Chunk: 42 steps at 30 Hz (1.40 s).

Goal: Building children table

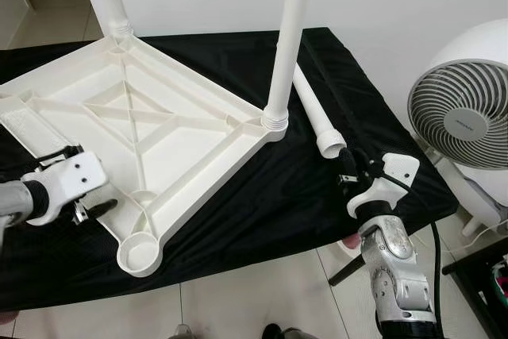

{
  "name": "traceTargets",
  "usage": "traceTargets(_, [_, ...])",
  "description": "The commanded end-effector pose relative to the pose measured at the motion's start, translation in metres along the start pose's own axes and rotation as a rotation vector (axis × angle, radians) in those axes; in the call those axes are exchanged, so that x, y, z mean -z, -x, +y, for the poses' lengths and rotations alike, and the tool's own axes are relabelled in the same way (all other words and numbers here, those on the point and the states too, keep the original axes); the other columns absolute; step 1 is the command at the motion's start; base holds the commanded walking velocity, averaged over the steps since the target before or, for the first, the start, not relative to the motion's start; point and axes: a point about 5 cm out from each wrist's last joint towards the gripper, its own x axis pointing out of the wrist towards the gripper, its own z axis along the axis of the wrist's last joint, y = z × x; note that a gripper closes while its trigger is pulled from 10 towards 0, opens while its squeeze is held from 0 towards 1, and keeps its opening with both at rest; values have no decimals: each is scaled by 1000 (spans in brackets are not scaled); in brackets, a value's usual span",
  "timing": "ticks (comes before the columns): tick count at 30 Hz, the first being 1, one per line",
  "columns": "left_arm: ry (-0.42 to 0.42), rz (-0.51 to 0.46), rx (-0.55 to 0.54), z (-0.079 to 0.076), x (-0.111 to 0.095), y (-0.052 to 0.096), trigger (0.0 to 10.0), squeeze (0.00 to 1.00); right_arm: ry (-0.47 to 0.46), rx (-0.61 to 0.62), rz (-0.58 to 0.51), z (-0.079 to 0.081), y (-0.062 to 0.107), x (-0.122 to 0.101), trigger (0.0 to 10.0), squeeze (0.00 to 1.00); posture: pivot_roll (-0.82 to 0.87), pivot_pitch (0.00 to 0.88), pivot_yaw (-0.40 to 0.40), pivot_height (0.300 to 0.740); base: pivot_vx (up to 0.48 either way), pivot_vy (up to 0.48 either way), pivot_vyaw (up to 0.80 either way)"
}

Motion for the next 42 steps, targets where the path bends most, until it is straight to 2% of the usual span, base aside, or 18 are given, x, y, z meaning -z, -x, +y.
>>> traceTargets(1, [-25, -1, 33, -8, -3, -6, 10000, 0, -1, -16, 29, 1, -1, 3, 10000, 0, 125, 94, -33, 740, 0, 0, 0])
traceTargets(5, [-37, -45, 57, -15, -13, -16, 10000, 0, 26, -54, 83, 8, -10, 6, 10000, 0, 119, 99, -26, 740, 0, 0, 0])
traceTargets(6, [-46, -74, 76, -19, -21, -23, 10000, 0, 72, -60, 147, 11, -19, 12, 10000, 0, 119, 102, -25, 740, 0, 0, 0])
traceTargets(7, [-49, -85, 81, -20, -24, -25, 10000, 0, 73, -61, 165, 12, -22, 13, 10000, 0, 119, 102, -25, 740, 0, 0, 0])
traceTargets(14, [-63, -117, 101, -23, -33, -31, 10000, 0, 62, -81, 192, 19, -37, 18, 10000, 0, 118, 107, -21, 740, 0, 0, 0])
traceTargets(15, [-63, -117, 101, -23, -33, -31, 10000, 0, 62, -81, 192, 19, -37, 18, 10000, 0, 118, 107, -21, 740, 0, 0, 0])
traceTargets(19, [-76, -136, 111, -23, -39, -33, 10000, 0, 47, -81, 242, 24, -54, 25, 10000, 0, 122, 118, -14, 740, 0, 0, 0])
traceTargets(21, [-76, -136, 111, -23, -39, -33, 10000, 0, 47, -81, 242, 24, -54, 25, 10000, 0, 122, 118, -14, 740, 0, 0, 0])
traceTargets(23, [-88, -134, 116, -23, -40, -33, 10000, 0, 29, -78, 250, 26, -67, 27, 10000, 0, 123, 124, -12, 740, 0, 0, 0])
traceTargets(24, [-88, -134, 116, -23, -40, -33, 10000, 0, 29, -78, 250, 26, -67, 27, 10000, 0, 123, 124, -12, 740, 0, 0, 0])
traceTargets(25, [-93, -137, 123, -24, -41, -33, 10000, 0, 19, -74, 261, 29, -78, 28, 10000, 0, 126, 131, -10, 740, 0, 0, 0])
traceTargets(26, [-93, -138, 125, -24, -42, -34, 10000, 0, 13, -65, 267, 30, -81, 29, 10000, 0, 126, 131, -10, 740, 0, 0, 0])
traceTargets(32, [-95, -141, 128, -24, -43, -34, 10000, 0, -14, -53, 280, 32, -91, 32, 10000, 0, 132, 138, -9, 740, 0, 0, 0])
traceTargets(37, [-100, -146, 151, -29, -45, -35, 10000, 0, -43, -56, 304, 39, -105, 34, 10000, 0, 139, 147, -7, 740, 0, 0, 0])
traceTargets(42, [-103, -152, 157, -30, -47, -35, 10000, 0, -64, -76, 327, 46, -110, 35, 10000, 0, 145, 148, -10, 740, 0, 0, 0])
